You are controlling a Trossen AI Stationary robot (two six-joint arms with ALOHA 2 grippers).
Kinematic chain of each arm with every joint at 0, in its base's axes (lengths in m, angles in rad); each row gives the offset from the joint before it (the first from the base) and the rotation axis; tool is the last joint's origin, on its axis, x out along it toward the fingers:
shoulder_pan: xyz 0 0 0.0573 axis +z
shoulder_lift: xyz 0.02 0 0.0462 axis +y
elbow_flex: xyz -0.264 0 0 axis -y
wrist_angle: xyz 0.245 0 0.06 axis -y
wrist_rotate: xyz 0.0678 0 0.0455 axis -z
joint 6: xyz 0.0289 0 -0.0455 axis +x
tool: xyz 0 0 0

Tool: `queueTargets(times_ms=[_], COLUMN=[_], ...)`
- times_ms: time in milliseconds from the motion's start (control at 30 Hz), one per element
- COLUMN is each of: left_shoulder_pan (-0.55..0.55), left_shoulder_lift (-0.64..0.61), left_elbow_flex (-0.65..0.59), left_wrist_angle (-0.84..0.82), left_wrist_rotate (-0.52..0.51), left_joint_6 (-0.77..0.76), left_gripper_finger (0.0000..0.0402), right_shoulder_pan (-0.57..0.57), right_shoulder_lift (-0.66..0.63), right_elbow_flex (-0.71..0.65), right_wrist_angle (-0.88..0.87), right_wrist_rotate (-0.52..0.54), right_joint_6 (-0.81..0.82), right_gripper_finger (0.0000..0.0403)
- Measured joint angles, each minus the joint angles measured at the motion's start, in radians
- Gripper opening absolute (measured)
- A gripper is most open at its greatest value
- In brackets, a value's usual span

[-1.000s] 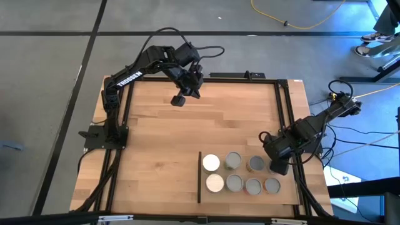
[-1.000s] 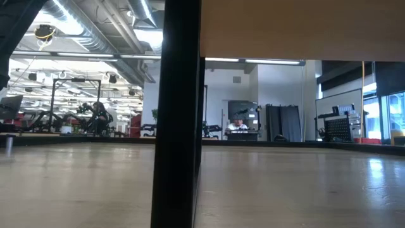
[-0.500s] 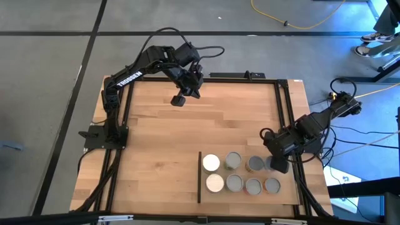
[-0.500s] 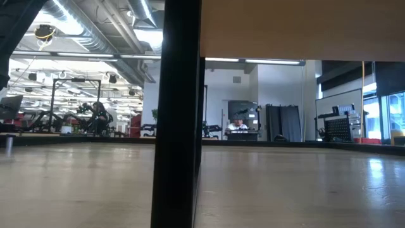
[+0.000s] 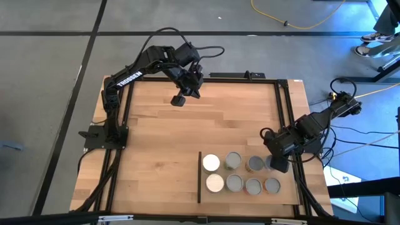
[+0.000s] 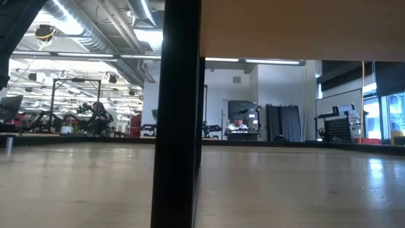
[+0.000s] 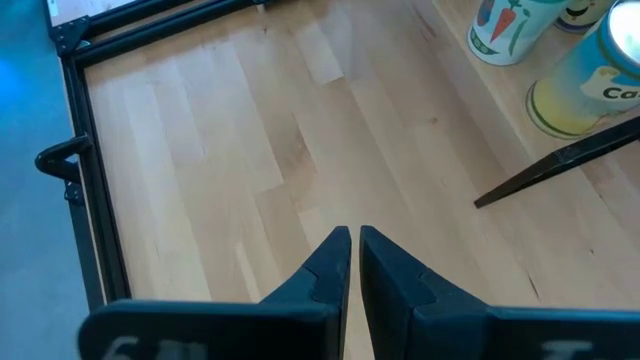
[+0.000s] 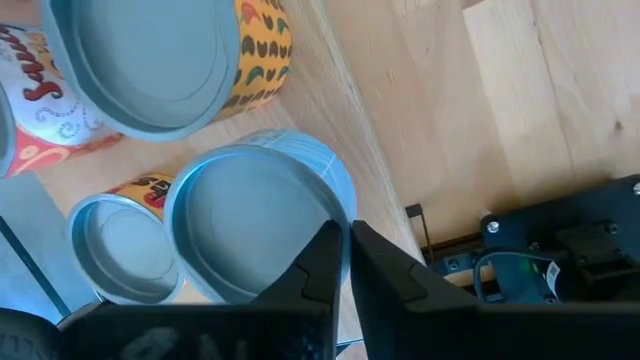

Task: Pick and place cans onto a shelf
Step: Put the tuna can on the shelf

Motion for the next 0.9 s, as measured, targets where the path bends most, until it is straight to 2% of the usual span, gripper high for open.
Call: queueTargets(times_ms=[233, 500, 700, 900], left_shoulder_pan=[0.0, 0.0, 0.0, 0.0], left_shoulder_lift=[0.0, 0.0, 0.0, 0.0], left_elbow_flex=[0.0, 0.0, 0.0, 0.0], left_wrist_angle=[0.0, 0.0, 0.0, 0.0], left_wrist_rotate=[0.0, -0.001, -0.003, -0.003], left_joint_6=[0.0, 0.0, 0.001, 0.001], left_gripper_finger=[0.0018, 0.0018, 0.0018, 0.0018], right_shoulder_pan=[0.0, 0.002, 0.002, 0.002], right_shoulder_lift=[-0.001, 0.0, 0.0, 0.0], right_elbow_flex=[-0.016, -0.105, -0.11, -0.11], right_wrist_angle=[-0.009, -0.007, 0.004, 0.018], right_wrist_rotate=[-0.005, -0.108, -0.084, -0.047], right_joint_6=[0.025, 0.002, 0.0, 0.018], right_gripper_finger=[0.0028, 0.0023, 0.0021, 0.0048])
